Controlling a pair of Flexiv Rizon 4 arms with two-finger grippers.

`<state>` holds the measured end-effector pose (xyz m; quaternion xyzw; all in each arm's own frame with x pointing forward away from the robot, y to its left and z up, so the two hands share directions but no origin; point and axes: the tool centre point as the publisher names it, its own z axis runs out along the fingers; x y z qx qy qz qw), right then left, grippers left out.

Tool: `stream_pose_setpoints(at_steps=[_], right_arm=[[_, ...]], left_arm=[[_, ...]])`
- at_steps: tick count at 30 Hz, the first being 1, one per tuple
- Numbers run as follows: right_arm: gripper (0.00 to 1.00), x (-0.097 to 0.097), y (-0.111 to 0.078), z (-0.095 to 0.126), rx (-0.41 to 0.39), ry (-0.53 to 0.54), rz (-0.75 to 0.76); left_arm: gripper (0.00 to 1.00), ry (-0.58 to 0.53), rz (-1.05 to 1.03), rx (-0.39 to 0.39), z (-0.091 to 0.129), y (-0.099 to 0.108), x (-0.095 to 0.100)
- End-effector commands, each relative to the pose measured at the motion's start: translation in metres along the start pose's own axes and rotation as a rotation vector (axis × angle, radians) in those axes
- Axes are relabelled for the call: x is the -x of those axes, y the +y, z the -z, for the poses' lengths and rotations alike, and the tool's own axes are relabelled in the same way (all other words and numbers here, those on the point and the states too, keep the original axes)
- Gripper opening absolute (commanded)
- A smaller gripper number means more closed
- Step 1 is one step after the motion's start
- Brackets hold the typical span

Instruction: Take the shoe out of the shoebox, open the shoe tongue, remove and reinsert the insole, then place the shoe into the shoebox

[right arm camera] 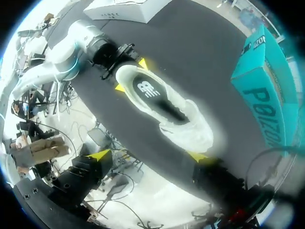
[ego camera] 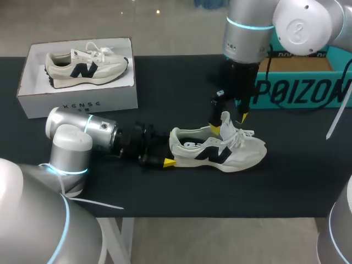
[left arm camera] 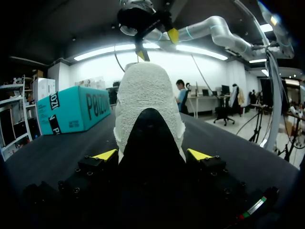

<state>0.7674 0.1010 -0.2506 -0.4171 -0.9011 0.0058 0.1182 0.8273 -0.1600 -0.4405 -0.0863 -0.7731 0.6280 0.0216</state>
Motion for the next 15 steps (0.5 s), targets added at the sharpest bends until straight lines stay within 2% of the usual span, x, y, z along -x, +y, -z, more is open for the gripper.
stream_pose_setpoints(at_steps=[1,2,3,4,5,6,8,9,15], right_arm=[[1.0,0.0,0.007,0.001,-0.041,-0.001,-0.001],[1.0,-0.003,0.004,0.003,-0.014,-0.082,0.089],[1.0,-0.005,0.002,0.004,-0.013,-0.118,0.147],[1.0,-0.007,0.0,0.004,-0.02,-0.206,0.317],[1.0,-0.008,-0.002,0.003,-0.011,-0.259,0.387],[1.0,-0.008,-0.005,0.001,-0.004,-0.282,0.505],[1.0,-0.011,-0.013,-0.006,0.018,-0.394,0.694],[1.0,-0.011,-0.017,-0.008,0.026,-0.401,0.775],[1.0,-0.013,-0.02,-0.009,0.043,-0.401,0.806]], left_arm=[[0.0,-0.001,-0.001,-0.002,-0.003,0.006,0.002],[0.0,-0.001,-0.001,-0.002,-0.003,0.006,0.002],[0.0,-0.001,-0.001,-0.002,-0.003,0.006,0.002],[0.0,-0.001,-0.001,-0.002,-0.003,0.006,0.002],[0.0,-0.001,-0.001,-0.002,-0.003,0.006,0.002],[0.0,-0.001,-0.001,-0.002,-0.003,0.006,0.002],[0.0,-0.001,-0.001,-0.002,-0.003,0.006,0.002],[0.0,-0.001,-0.001,-0.002,-0.003,0.006,0.002],[0.0,-0.001,-0.001,-0.002,-0.003,0.006,0.002]])
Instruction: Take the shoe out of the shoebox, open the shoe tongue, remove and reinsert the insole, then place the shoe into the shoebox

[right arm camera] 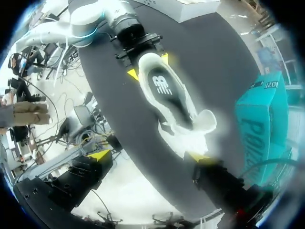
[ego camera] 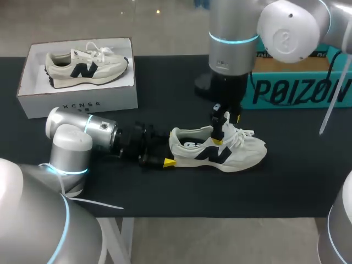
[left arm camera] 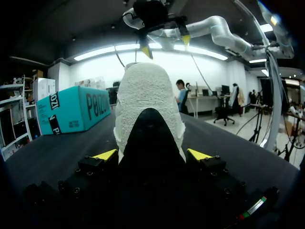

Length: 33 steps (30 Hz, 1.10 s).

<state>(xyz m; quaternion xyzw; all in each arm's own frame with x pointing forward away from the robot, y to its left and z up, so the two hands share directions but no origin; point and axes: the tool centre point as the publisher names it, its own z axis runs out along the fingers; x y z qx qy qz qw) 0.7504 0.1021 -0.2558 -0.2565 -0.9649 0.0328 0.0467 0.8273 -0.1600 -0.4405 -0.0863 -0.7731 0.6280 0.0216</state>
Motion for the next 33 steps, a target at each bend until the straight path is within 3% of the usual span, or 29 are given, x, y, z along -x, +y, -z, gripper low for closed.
stream_pose_setpoints(at_steps=[1,9,11,12,13,14,15,20,26,33], right_arm=[[1.0,-0.005,-0.007,0.001,0.065,-0.249,0.46],[1.0,-0.005,-0.007,0.001,0.065,-0.249,0.46],[1.0,-0.006,-0.006,0.0,0.1,-0.233,0.484],[0.83,-0.007,-0.003,0.001,0.118,-0.229,0.512],[0.42,-0.009,-0.001,0.002,0.141,-0.214,0.53],[0.18,-0.011,0.003,0.002,0.154,-0.205,0.539],[0.0,-0.013,0.006,0.003,0.157,-0.198,0.557],[0.0,-0.02,0.025,0.006,0.183,-0.17,0.588],[0.0,-0.022,0.053,0.002,0.104,-0.163,0.563],[0.0,-0.004,0.077,-0.017,0.047,-0.155,0.515]], left_arm=[[0.0,-0.001,-0.001,-0.002,-0.003,0.006,0.002],[0.0,-0.001,-0.001,-0.002,-0.003,0.006,0.002],[0.0,-0.001,-0.001,-0.002,-0.003,0.006,0.002],[0.0,-0.001,-0.001,-0.002,-0.003,0.006,0.002],[0.0,-0.001,-0.001,-0.002,-0.003,0.006,0.002],[0.0,-0.001,-0.001,-0.002,-0.003,0.006,0.002],[0.0,-0.001,-0.001,-0.002,-0.003,0.006,0.002],[0.0,-0.001,-0.001,-0.002,-0.003,0.006,0.002],[0.0,-0.001,-0.001,-0.002,-0.003,0.006,0.002],[0.0,-0.001,-0.001,-0.002,-0.003,0.006,0.002]])
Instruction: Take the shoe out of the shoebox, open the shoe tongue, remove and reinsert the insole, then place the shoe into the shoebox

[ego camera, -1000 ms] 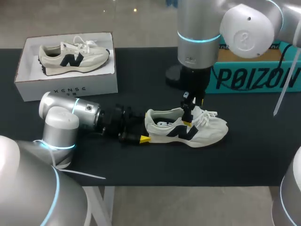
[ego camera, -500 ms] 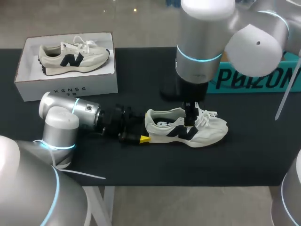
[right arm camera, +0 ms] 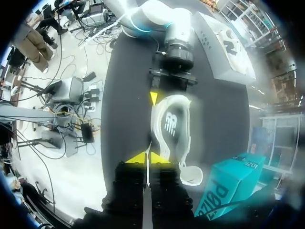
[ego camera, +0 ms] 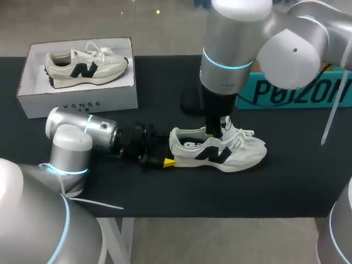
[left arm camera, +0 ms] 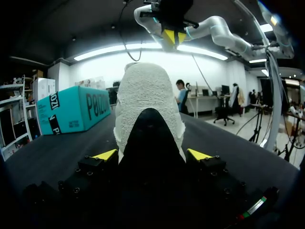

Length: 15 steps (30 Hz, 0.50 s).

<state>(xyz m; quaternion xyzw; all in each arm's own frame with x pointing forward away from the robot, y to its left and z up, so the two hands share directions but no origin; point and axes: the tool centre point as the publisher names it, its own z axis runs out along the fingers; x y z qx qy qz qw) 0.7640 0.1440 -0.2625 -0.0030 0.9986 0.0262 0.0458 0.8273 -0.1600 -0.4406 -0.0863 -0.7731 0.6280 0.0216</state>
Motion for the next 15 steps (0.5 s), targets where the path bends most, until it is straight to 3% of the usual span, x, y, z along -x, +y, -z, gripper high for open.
stream_pose_setpoints(at_steps=[1,15], right_arm=[[0.0,0.02,0.024,-0.023,-0.088,0.048,-0.011],[0.0,0.058,-0.018,-0.077,-0.094,0.128,-0.107]], left_arm=[[0.0,-0.001,-0.001,-0.002,-0.003,0.006,0.002],[0.0,-0.001,-0.001,-0.002,-0.003,0.006,0.002]])
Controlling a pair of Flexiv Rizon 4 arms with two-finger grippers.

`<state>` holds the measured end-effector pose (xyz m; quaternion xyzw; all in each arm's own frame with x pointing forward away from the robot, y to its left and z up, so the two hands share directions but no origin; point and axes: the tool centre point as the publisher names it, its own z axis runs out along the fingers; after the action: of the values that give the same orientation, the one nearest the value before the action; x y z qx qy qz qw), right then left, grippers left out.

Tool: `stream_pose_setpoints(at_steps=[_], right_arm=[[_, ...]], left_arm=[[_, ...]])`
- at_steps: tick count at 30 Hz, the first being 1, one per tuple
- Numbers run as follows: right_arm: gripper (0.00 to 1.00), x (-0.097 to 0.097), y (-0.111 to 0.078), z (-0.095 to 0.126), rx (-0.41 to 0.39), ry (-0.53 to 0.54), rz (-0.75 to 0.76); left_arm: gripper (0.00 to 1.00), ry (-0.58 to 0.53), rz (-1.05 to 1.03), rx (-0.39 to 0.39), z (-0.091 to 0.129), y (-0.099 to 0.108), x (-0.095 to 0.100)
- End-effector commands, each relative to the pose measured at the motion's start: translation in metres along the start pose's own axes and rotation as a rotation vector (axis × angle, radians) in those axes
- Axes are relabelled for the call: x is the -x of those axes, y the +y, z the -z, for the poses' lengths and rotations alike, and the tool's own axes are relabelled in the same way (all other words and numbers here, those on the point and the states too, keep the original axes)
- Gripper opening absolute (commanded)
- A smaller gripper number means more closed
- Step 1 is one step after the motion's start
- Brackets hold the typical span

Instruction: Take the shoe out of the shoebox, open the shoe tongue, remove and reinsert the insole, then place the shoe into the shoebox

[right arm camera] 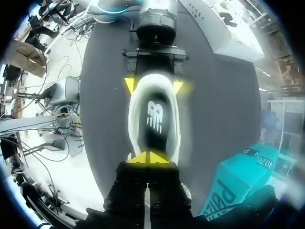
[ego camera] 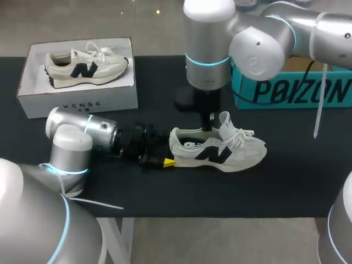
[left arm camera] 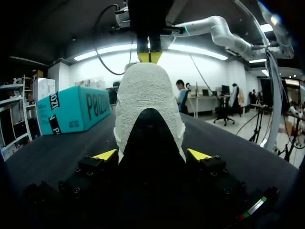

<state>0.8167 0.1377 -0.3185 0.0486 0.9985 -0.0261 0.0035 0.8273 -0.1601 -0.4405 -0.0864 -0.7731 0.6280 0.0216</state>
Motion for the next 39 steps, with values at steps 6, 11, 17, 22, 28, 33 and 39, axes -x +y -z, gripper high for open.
stream_pose_setpoints(at_steps=[6,11,17,22,28,33,39], right_arm=[[0.0,0.024,-0.014,-0.029,0.014,0.064,-0.019],[0.0,0.032,-0.016,-0.037,0.007,0.044,-0.04],[0.0,0.031,-0.012,-0.042,-0.013,0.0,-0.052],[0.0,0.029,-0.006,-0.047,-0.026,-0.007,-0.052],[0.0,0.026,-0.002,-0.054,-0.029,0.004,-0.055],[0.0,0.025,-0.001,-0.056,-0.039,0.009,-0.062],[0.19,0.024,-0.001,-0.058,-0.04,0.014,-0.066]], left_arm=[[0.0,-0.002,-0.001,-0.002,-0.003,0.006,0.002],[0.0,-0.002,-0.001,-0.002,-0.003,0.006,0.002],[0.0,-0.002,-0.001,-0.002,-0.003,0.006,0.002],[0.0,-0.002,-0.001,-0.002,-0.003,0.006,0.002],[0.0,-0.002,-0.001,-0.002,-0.003,0.006,0.002],[0.0,-0.002,-0.001,-0.002,-0.003,0.006,0.002],[0.0,-0.002,-0.001,-0.002,-0.003,0.006,0.002]])
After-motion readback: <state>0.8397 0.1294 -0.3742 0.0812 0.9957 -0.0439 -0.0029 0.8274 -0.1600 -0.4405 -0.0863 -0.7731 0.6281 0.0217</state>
